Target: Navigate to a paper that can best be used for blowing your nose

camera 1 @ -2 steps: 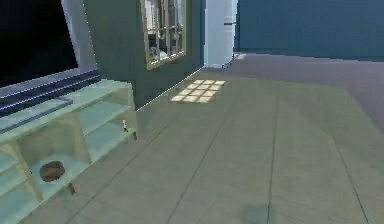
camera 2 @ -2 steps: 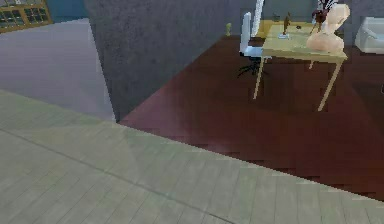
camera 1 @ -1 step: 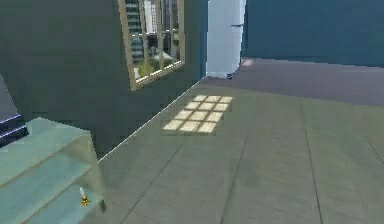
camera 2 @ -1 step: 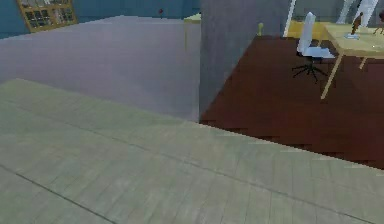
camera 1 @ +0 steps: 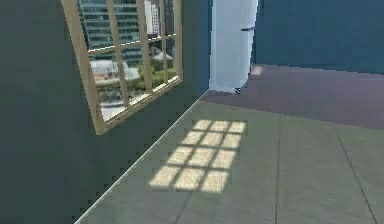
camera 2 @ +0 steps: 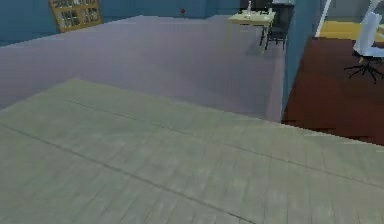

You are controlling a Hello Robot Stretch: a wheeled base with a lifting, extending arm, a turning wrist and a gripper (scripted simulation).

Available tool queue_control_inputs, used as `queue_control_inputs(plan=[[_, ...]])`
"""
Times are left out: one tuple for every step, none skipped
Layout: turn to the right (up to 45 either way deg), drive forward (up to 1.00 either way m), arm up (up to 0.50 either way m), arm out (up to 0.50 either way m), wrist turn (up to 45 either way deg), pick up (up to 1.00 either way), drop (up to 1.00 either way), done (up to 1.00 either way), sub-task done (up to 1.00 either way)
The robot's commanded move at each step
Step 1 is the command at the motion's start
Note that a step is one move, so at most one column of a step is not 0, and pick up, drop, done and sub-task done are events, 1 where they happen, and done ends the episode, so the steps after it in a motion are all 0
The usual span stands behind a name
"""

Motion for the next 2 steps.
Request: queue_control_inputs(plan=[[-6.0, 0.0, 0.0, 0.0, 0.0, 0.0, 0.0, 0.0, 0.0], [0.0, 0.1, 0.0, 0.0, 0.0, 0.0, 0.0, 0.0, 0.0]])
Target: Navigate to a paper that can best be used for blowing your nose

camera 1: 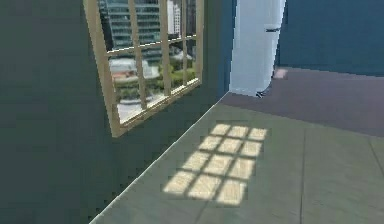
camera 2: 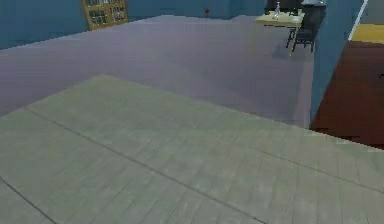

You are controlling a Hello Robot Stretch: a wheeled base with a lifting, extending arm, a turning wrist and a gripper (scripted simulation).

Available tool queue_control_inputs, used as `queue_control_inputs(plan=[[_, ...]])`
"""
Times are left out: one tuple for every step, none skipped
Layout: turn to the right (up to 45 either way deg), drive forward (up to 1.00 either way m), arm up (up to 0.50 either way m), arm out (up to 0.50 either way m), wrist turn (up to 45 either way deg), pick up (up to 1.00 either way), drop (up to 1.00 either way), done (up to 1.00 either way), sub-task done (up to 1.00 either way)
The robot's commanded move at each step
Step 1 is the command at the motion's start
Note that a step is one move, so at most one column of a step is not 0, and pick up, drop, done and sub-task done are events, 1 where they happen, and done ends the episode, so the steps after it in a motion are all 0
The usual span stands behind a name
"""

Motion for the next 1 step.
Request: queue_control_inputs(plan=[[-24.0, 0.0, 0.0, 0.0, 0.0, 0.0, 0.0, 0.0, 0.0]])
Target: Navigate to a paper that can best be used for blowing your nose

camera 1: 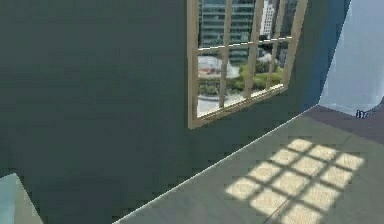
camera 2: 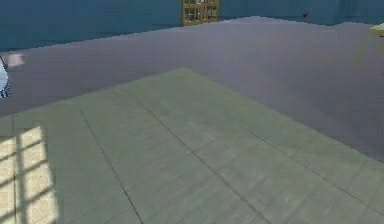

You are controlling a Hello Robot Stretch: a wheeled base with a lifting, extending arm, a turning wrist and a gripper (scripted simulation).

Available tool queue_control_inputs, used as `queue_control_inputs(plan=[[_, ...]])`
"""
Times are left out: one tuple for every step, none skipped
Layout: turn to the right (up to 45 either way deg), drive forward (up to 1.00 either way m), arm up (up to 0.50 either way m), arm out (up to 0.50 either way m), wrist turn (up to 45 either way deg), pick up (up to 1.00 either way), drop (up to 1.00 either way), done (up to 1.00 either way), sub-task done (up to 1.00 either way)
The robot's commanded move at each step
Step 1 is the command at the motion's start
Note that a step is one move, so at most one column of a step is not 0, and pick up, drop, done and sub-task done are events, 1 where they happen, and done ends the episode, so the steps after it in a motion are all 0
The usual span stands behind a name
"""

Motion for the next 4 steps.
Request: queue_control_inputs(plan=[[0.0, 0.6, 0.0, 0.0, 0.0, 0.0, 0.0, 0.0, 0.0], [-45.0, 0.0, 0.0, 0.0, 0.0, 0.0, 0.0, 0.0, 0.0], [-45.0, 0.0, 0.0, 0.0, 0.0, 0.0, 0.0, 0.0, 0.0], [-9.0, 0.0, 0.0, 0.0, 0.0, 0.0, 0.0, 0.0, 0.0]])
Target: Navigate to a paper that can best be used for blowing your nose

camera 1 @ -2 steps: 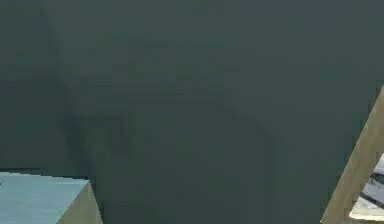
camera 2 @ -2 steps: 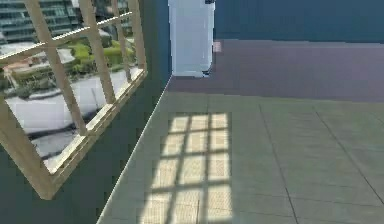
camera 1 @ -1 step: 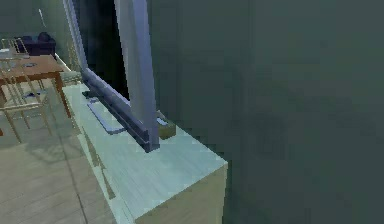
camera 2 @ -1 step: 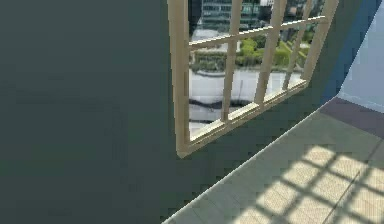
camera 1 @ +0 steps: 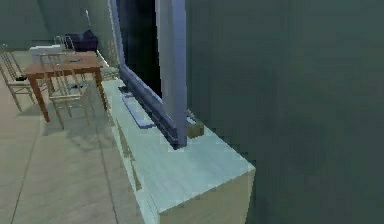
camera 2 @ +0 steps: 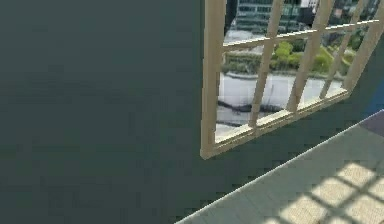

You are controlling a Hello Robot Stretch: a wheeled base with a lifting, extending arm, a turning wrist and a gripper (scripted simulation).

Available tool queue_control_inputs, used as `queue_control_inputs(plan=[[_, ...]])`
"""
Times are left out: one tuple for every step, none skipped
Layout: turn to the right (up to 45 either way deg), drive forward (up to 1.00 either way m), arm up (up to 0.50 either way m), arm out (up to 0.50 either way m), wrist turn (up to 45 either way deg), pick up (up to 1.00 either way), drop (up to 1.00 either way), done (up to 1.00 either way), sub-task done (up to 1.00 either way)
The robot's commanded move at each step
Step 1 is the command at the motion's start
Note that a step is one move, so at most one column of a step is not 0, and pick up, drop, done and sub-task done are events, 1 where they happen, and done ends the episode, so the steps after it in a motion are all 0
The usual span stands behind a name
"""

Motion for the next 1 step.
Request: queue_control_inputs(plan=[[0.0, 1.0, 0.0, 0.0, 0.0, 0.0, 0.0, 0.0, 0.0]])
